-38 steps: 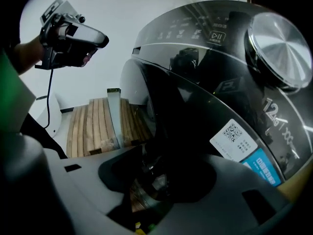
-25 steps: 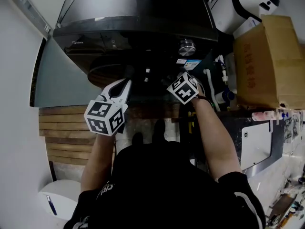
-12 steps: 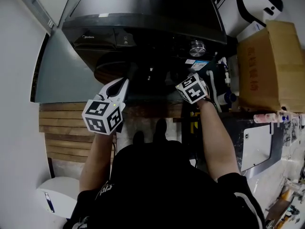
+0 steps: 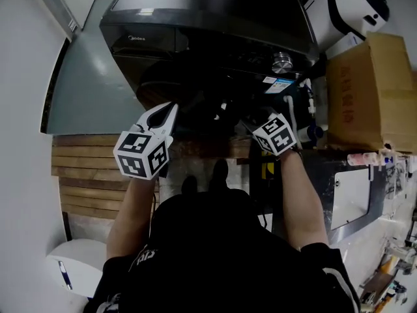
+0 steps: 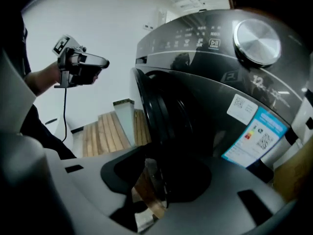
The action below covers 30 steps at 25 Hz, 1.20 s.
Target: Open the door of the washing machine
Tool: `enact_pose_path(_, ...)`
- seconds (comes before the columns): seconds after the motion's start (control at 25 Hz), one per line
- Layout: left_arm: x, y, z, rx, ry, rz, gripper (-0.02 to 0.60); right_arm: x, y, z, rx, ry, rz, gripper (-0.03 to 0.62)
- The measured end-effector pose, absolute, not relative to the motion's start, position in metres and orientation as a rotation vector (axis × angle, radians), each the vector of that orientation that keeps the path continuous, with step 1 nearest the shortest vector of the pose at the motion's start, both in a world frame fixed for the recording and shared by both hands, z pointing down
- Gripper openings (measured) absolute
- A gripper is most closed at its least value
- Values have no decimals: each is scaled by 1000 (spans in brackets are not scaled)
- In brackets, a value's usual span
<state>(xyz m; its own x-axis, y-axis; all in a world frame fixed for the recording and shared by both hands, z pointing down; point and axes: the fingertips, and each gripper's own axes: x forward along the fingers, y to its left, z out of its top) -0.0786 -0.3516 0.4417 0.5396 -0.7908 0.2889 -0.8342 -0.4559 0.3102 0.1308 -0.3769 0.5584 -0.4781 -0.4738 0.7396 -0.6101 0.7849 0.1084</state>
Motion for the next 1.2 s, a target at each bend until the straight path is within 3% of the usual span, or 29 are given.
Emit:
enact_pose_path(0.32,-64,-325,442,2405,-1305,145,20,111,-322,559,983,-2166,196,145)
enact_pose_path(0.72,-29,-293,451,2393,-1273,205,214,80,-243,554,918,-2293,281,112)
enact_pose_path(1.0,-22,-253,471,2323,-1364,284,296,68,-177,545,852,-2421,296,115)
enact_pose_path(1.2,-35,-220,479,2260,-1402,268,308,75,-130,535,882,-2452,301,115)
